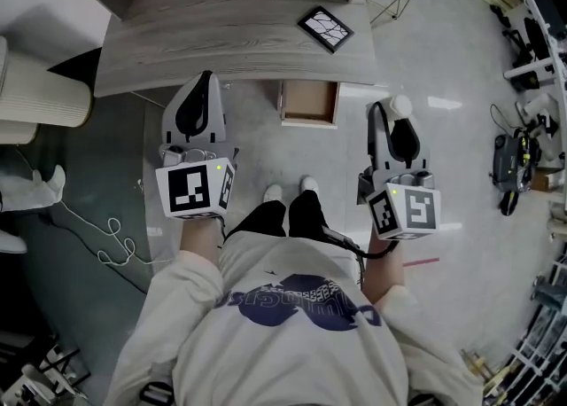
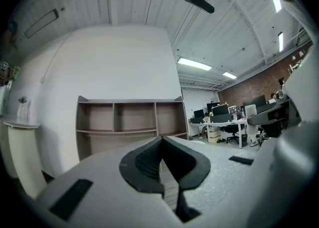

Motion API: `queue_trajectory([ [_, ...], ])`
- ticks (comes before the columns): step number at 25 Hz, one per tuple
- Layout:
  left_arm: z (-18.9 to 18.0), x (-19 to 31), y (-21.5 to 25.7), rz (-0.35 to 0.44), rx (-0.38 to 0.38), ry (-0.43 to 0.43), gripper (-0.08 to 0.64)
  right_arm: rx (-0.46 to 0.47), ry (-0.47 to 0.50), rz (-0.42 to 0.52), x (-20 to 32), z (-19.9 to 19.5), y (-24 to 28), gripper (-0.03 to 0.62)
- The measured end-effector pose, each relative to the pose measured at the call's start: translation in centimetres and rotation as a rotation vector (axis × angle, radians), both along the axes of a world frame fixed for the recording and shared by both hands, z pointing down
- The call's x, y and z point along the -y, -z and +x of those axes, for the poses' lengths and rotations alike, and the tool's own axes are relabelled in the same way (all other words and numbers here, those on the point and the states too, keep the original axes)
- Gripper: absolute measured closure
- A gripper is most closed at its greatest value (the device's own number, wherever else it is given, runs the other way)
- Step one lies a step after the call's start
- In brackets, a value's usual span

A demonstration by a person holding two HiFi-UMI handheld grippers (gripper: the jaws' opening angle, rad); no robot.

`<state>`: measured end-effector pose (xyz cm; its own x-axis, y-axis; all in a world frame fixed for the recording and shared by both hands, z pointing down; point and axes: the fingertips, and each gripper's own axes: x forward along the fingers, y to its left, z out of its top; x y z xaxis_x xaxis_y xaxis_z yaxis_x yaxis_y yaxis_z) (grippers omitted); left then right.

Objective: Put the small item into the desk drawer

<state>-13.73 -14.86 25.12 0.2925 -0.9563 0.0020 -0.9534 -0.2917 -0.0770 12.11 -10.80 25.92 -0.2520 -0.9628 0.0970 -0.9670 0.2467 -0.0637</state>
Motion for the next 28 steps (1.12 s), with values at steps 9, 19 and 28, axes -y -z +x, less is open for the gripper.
queue_trajectory([
  [9,1.5,1.0,-3.7,-0.074,0.04,0.036,0.552,-0.073,0.094,-0.088,4.2,0.8,-5.7,0.468],
  [19,3.4,2.1,-11.7,-0.185,0.063,0.054,0.552,-0.262,0.245,-0.21,8.8,-0.5,-16.8,0.468],
  [28,3.2,2.5,-18.4,-0.26,0.046,0.086,0.552,-0.479,0.459,-0.325,10.8,-4.6,-28.9,0.468],
])
